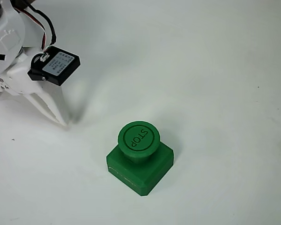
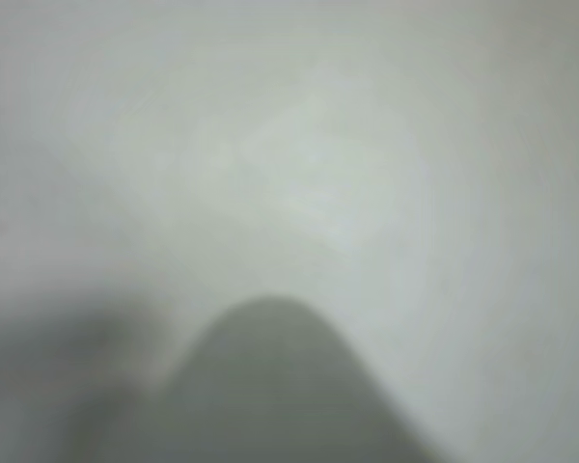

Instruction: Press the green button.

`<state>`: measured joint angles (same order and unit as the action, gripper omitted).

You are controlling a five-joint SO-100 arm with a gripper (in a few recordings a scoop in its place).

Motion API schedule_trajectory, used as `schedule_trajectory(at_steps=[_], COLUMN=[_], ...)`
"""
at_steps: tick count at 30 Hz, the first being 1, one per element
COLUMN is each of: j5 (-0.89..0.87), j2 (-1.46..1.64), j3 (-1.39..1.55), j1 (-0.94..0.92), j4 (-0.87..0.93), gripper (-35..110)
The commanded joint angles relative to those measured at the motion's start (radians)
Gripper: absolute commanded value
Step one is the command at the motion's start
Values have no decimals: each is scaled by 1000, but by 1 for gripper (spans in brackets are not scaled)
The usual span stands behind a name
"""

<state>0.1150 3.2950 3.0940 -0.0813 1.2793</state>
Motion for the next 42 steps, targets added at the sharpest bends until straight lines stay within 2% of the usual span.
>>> schedule_trajectory(at_steps=[1, 18, 22, 26, 28, 31, 42], j5=[15, 5, 2, 3, 5, 5, 3], j2=[8, 8, 12, 12, 12, 11, 9], j3=[-21, -21, -21, -21, -21, -21, -21], j1=[-20, -20, -20, -17, -14, -11, 0], j4=[26, 23, 23, 25, 25, 25, 25], gripper=[1, 0, 13, 16, 16, 0, 0])
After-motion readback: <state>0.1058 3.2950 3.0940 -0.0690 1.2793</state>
